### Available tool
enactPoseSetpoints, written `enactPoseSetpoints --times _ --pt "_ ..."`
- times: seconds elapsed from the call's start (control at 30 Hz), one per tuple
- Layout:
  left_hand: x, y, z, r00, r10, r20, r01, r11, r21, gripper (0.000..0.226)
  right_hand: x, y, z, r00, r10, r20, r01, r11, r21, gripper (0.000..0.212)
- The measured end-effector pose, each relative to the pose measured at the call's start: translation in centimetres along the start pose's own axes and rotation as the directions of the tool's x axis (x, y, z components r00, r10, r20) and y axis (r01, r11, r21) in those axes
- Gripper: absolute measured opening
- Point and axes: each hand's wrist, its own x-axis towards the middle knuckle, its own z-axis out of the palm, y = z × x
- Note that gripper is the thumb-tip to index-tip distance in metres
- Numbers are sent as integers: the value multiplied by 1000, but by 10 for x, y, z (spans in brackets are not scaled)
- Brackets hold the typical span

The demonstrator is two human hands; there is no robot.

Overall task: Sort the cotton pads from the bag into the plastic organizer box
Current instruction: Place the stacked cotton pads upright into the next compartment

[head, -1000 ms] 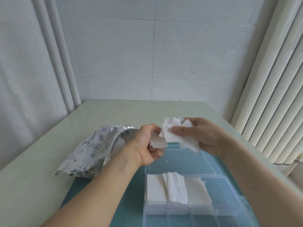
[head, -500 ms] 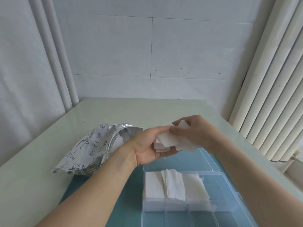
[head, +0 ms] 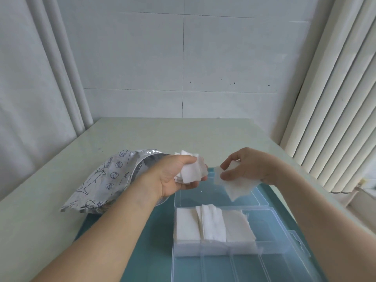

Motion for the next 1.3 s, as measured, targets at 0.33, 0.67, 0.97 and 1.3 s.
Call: enactPoseSetpoints --times 0.33,0.67,0.97,1.3 --pt "-7 4 5 995 33 93 -17 986 -165 19 -14 -28 -7 973 -201 -117 217 966 142 20" --pt "-8 4 7 992 119 51 -118 993 -24 18 -17 -25 -8 994 -102 40 71 877 475 4" --pt "-3 4 4 991 128 -25 -131 982 -138 8 -20 -25 -22 985 -173 20 121 760 638 4" --pt "-2 3 13 981 191 17 -178 943 -282 10 -10 -27 -2 977 -51 -205 168 779 605 5"
